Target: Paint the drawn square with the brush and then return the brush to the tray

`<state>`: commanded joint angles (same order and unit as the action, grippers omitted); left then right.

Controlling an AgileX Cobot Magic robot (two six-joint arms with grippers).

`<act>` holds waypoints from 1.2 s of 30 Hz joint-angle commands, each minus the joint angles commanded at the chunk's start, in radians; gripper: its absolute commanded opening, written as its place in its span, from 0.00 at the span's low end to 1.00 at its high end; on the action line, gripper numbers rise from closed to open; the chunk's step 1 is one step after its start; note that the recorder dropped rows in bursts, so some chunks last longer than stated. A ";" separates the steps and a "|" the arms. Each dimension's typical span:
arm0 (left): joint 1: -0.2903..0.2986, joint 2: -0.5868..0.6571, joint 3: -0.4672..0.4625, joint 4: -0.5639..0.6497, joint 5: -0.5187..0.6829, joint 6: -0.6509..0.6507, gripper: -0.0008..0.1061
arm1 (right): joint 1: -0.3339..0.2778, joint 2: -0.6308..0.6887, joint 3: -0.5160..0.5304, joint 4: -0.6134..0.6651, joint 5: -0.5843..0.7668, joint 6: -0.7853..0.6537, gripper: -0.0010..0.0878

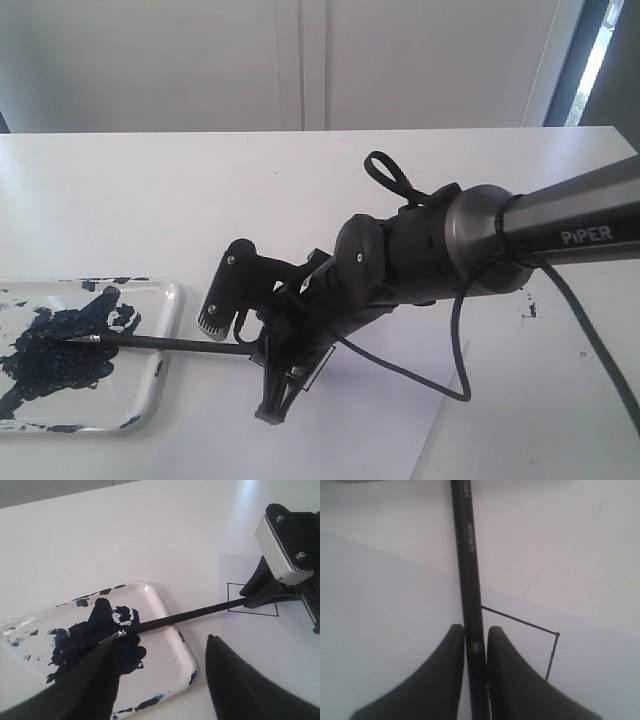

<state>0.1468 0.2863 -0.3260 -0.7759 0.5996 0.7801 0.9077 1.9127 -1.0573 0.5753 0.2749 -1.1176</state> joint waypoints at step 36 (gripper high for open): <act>0.000 0.000 0.000 0.000 -0.002 0.000 0.53 | 0.000 -0.121 -0.005 0.030 0.102 0.021 0.01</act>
<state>0.1468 0.2863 -0.3260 -0.7759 0.5973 0.7801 0.9077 1.7917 -1.0619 0.6054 0.3767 -1.0964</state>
